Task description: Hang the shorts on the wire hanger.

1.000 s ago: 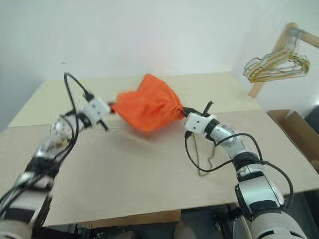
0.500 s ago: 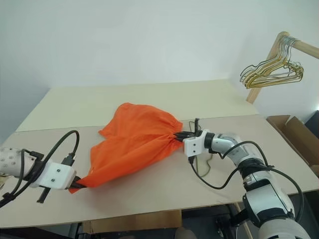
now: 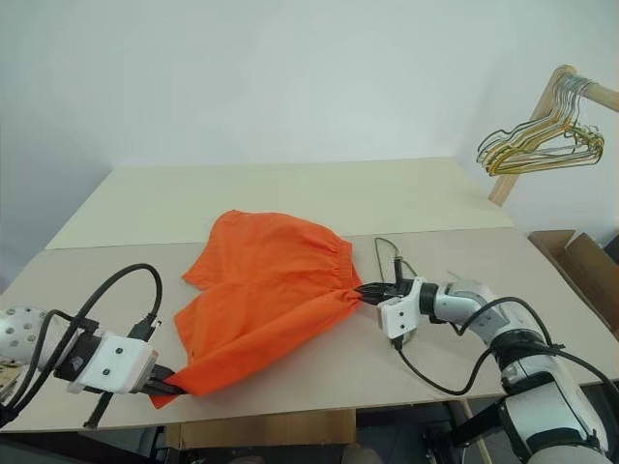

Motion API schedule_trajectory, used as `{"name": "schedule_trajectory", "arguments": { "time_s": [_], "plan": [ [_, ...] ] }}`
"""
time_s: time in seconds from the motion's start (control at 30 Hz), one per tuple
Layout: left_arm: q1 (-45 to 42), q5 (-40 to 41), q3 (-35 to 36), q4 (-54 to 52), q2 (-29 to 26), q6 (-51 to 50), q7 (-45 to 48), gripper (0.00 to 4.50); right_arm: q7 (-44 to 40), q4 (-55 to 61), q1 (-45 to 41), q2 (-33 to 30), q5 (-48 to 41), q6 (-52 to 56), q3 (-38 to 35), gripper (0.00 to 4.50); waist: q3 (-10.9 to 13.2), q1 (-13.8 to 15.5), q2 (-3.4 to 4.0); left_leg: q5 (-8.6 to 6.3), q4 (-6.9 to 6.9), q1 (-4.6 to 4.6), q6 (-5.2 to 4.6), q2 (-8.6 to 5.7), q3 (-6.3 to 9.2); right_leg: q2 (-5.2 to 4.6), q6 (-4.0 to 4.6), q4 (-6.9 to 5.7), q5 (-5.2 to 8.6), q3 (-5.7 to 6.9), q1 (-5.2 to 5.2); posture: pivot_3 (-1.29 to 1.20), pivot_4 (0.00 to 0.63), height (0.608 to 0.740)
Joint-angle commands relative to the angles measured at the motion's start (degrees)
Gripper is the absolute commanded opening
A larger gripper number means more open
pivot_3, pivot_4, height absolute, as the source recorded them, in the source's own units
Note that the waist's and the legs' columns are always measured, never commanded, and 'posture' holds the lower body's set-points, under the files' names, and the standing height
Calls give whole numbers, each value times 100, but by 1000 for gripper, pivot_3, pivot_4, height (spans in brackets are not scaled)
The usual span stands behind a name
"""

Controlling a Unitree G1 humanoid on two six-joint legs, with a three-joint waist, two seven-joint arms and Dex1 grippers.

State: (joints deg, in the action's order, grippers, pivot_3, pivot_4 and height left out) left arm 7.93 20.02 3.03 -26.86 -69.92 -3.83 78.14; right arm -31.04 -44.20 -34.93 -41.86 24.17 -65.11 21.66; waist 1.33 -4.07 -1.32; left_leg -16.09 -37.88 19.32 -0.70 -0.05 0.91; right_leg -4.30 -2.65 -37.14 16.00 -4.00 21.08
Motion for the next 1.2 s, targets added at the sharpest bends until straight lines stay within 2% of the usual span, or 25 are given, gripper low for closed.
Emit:
{"name": "schedule_trajectory", "arguments": {
  "time_s": [0.03,0.17,0.33,0.43,0.57,0.63,0.73,0.87,1.03,1.13,1.2],
  "plan": [
    [-122,-28,-107,-205,76,-187,-83,0,15,364,28,-162,-106,-220,-80,308,0,-3,0,0,0,0,0,0,0,0,0,0,0,0,0,7,0,740],
    [107,-69,-99,-223,90,-208,-22,887,-209,869,376,-498,-265,-448,6,1446,0,8,0,-1,0,4,-2,2,-1,-2,0,7,0,-1,0,6,0,740],
    [691,-513,280,677,231,857,0,2443,-409,1559,840,-987,-604,-331,-77,3140,-1,15,1,-2,0,-2,-4,8,-7,-4,3,4,3,-6,-3,14,0,740],
    [673,-354,538,1070,360,863,-71,2443,-829,2341,1291,-1690,-1290,-10,-108,3140,0,64,4,-3,0,-3,-4,11,-8,-8,6,4,5,-3,-4,16,0,740],
    [-237,-65,492,1465,634,552,-186,2443,-1438,3741,2170,-2724,-2615,1184,-305,3140,-2,202,0,-4,0,-2,-7,17,-8,-11,5,6,6,2,-8,12,0,740],
    [-808,44,407,1653,828,374,-279,2443,-1548,4402,2667,-3079,-3397,2212,-555,3140,-4,267,0,-4,-1,-4,-6,23,-9,-10,5,4,6,5,-10,11,0,740],
    [-1772,464,497,2023,1104,-197,-401,2443,-1285,5353,3209,-3297,-4144,4321,-1151,3140,-10,326,-2,-4,-3,-3,-6,24,-8,-5,5,2,6,7,-11,4,0,740],
    [-2871,1036,447,1886,1374,-1163,-636,2443,-652,6199,3337,-3126,-4617,7283,-1606,3140,-14,322,-11,-4,-7,7,-6,25,-8,3,5,0,5,7,0,-12,0,740],
    [-3545,1347,161,1562,1741,-1899,-812,2443,-31,7001,2722,-2693,-5391,10903,-1568,3140,-15,316,-10,-5,-13,32,-6,3,-7,0,0,5,6,5,13,-21,0,740],
    [-3944,1456,-44,1487,2049,-2161,-847,2443,402,7083,2234,-2184,-5467,12518,-1427,3140,-15,322,-12,-5,-40,59,-6,2,6,4,-1,2,5,16,22,-18,0,740],
    [-4074,1461,-145,1431,2185,-2229,-830,2443,630,7063,2018,-1859,-5391,13165,-1365,3140,-16,324,-12,-6,-49,73,-8,-1,15,3,-3,5,4,23,25,-19,0,740]
  ]
}}
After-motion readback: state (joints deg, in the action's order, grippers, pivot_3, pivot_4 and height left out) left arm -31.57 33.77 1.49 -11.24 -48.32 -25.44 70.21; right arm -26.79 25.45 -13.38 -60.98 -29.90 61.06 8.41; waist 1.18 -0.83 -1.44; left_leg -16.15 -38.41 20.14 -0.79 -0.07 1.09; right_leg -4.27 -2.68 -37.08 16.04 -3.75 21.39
